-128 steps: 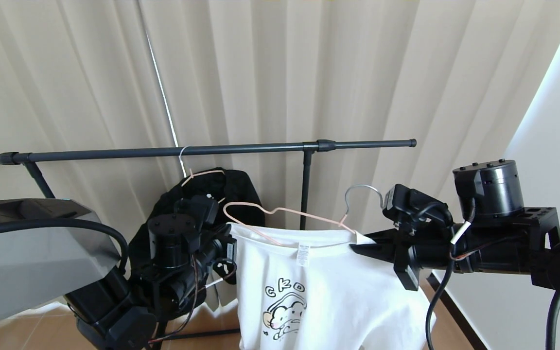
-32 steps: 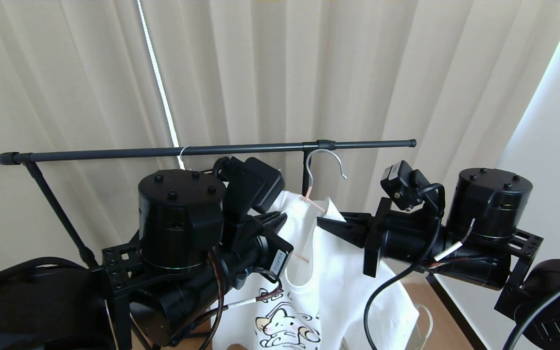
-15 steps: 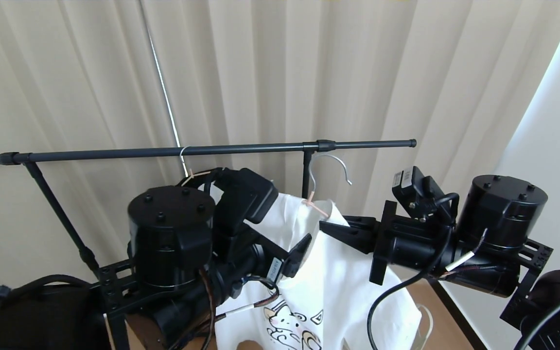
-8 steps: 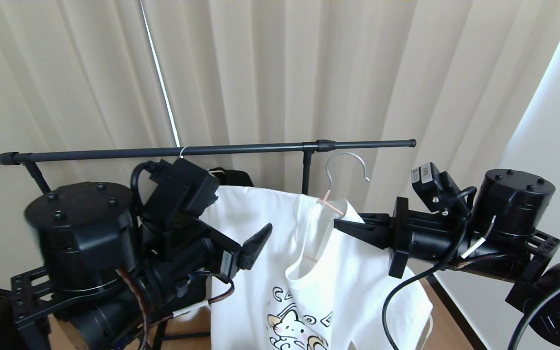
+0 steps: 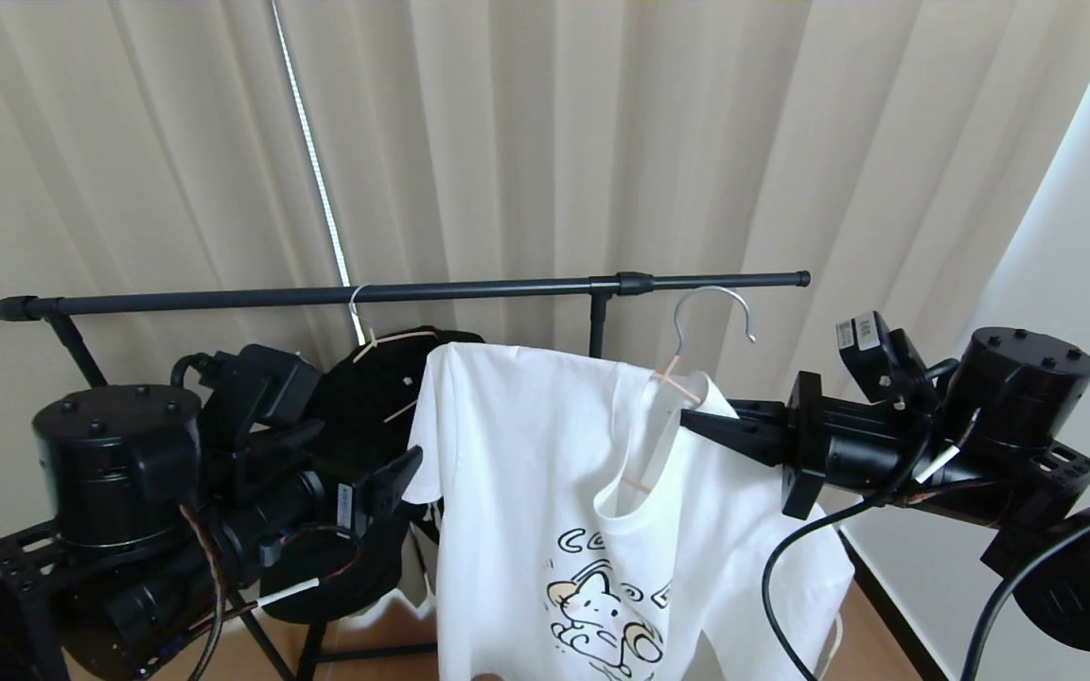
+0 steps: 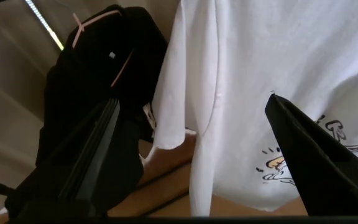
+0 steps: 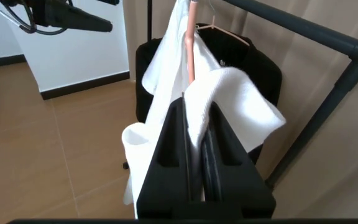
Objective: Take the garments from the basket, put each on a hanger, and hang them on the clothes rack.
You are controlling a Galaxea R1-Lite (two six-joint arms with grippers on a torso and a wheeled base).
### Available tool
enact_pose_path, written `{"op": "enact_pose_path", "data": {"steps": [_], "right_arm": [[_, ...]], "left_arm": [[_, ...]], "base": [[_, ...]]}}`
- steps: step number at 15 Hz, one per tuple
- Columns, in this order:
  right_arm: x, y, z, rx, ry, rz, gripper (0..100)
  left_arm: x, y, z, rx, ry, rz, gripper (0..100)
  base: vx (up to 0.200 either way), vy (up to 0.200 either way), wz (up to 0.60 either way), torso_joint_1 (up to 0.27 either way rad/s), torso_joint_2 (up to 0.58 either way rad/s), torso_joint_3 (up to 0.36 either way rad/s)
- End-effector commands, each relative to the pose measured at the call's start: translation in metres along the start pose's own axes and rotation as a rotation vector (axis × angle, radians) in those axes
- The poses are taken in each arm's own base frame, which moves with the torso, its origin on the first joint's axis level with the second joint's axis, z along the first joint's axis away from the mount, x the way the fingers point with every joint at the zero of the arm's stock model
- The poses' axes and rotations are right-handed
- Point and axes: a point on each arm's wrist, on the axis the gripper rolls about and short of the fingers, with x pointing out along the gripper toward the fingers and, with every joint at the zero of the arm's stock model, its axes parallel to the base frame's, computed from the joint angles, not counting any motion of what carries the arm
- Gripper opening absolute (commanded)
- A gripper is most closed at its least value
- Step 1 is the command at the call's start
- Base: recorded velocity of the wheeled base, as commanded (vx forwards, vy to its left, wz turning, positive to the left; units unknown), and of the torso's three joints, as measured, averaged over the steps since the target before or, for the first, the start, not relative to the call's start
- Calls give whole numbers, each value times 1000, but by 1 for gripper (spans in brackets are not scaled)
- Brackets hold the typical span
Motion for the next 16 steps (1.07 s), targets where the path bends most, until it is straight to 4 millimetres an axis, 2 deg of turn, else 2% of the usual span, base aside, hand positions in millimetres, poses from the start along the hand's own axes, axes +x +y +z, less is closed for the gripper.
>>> {"op": "enact_pose_path", "data": {"steps": [1,5,15,16], "right_arm": [[-1,0,-2,1,3,-1,0],[-2,4,-7,-25,6,5,0],[-2,22,-1,-69,-5,48,0],[-2,21,0,-70,-6,47,0]], "left_arm": [[30,7,-22,-29,85,42,100],[51,3,-34,-34,76,46,100],[70,5,-38,-42,80,66,100],[69,6,-37,-44,73,69,0]], "base": [[0,0,0,0,0,0],[0,0,0,0,0,0],[0,0,0,0,0,0],[0,0,0,0,0,0]]}}
